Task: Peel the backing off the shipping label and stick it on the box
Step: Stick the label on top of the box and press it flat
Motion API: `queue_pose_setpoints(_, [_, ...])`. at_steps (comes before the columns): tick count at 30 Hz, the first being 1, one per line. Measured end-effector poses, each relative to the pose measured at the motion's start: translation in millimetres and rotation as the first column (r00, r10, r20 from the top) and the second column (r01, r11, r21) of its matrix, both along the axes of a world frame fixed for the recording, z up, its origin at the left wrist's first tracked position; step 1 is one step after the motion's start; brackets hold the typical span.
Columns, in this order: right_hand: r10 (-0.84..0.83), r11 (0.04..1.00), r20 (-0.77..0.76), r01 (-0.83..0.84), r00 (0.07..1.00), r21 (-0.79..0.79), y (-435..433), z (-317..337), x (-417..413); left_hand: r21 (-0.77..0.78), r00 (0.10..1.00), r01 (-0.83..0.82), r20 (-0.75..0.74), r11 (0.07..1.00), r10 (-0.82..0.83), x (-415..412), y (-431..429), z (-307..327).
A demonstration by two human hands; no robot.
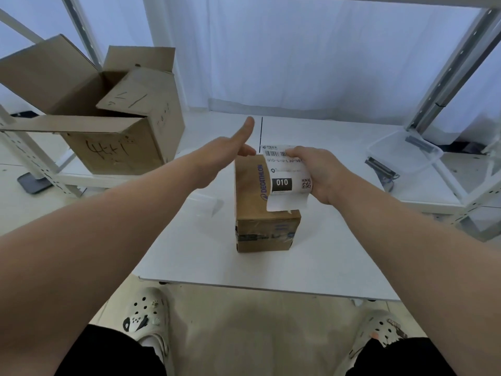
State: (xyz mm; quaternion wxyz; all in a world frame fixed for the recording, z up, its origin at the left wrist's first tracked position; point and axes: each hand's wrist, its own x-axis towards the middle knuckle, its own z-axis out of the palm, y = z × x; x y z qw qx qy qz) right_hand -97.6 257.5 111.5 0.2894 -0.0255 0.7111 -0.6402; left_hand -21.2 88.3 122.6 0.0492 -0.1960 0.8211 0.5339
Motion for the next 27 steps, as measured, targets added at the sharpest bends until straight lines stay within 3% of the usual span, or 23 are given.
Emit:
queue_pose_setpoints(5, [0.078,0.997,-0.014,-0.078,0.997,-0.022,-5,0,5,0.083,0.998,0.029,-0.066,0.996,-0.023,1,3,-2])
queue_pose_setpoints(9, [0.128,0.991,-0.036,-0.129,0.991,-0.042,-6,2,5,0.165,0.988,-0.029,-0.144,0.986,0.053,-3,2,-8])
queue_pose_setpoints(15, [0.198,0.980,-0.075,-0.196,0.977,0.026,-1,3,4,0.165,0.967,-0.051,-0.240,0.985,0.090,-2,4,-5])
queue_pose_setpoints(18, [0.216,0.976,-0.172,-0.210,0.961,0.053,1,3,8,0.146,0.960,-0.026,-0.272,0.989,0.066,1,6,-5])
queue_pose_setpoints(24, [0.286,0.958,-0.462,-0.241,0.839,0.155,1,3,22,-0.089,0.986,0.134,-0.086,0.987,-0.142,13,-1,-15])
queue_pose_setpoints(27, [0.300,0.953,-0.508,-0.270,0.807,0.133,5,2,26,-0.047,0.966,0.248,-0.063,0.968,-0.251,19,-4,-19])
